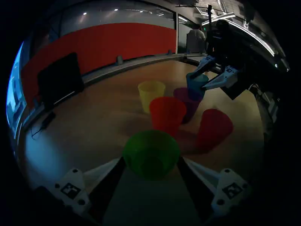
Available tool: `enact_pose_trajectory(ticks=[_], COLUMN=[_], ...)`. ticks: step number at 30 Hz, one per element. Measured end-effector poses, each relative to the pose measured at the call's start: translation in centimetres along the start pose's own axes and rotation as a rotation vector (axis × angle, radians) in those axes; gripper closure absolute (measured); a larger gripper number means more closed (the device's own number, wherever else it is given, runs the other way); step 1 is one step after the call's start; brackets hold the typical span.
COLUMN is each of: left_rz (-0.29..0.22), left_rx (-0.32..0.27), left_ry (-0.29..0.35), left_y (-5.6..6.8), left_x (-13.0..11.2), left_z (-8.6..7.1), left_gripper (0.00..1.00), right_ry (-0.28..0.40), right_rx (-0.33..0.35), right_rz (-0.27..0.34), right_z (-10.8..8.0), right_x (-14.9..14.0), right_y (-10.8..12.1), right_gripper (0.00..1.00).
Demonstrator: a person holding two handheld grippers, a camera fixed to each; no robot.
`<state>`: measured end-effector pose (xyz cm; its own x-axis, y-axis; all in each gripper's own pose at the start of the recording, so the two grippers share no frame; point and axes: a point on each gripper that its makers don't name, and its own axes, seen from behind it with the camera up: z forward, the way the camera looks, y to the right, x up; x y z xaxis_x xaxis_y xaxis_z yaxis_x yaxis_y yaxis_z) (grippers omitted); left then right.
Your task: Pour water
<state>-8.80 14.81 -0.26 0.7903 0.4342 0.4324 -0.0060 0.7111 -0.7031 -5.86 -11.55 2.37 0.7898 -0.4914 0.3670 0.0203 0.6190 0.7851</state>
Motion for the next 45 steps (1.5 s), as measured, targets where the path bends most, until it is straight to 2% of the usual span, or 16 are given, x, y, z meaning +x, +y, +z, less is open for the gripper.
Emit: enact_pose_trajectory(ticks=[8, 27, 32, 35, 45], left_rz=[-0.024, -0.039, -0.039, -0.043, -0.053], left_rx=[-0.008, -0.001, 0.001, 0.002, 0.031], left_ry=[-0.002, -0.002, 0.001, 0.001, 0.013], left_y=[0.3, 0.1, 0.1, 0.1, -0.3], left_x=[-0.3, -1.1, -1.2, -1.3, -1.7], left_z=[-0.5, -1.5, -1.8, -1.9, -3.2], left_gripper=[0.01, 0.01, 0.01, 0.01, 0.01], right_ry=[-0.003, -0.016, -0.033, -0.034, -0.020], right_rx=[0.002, -0.002, -0.007, -0.005, -0.030], right_rz=[0.016, 0.028, 0.029, 0.034, 0.043], right_z=[0.5, 1.0, 0.9, 0.7, -1.4], right_x=[-0.7, -2.1, -2.9, -3.0, -3.3], right_y=[-0.3, -0.6, -0.5, -0.8, -0.8], right_gripper=[0.08, 0.07, 0.04, 0.00, 0.00])
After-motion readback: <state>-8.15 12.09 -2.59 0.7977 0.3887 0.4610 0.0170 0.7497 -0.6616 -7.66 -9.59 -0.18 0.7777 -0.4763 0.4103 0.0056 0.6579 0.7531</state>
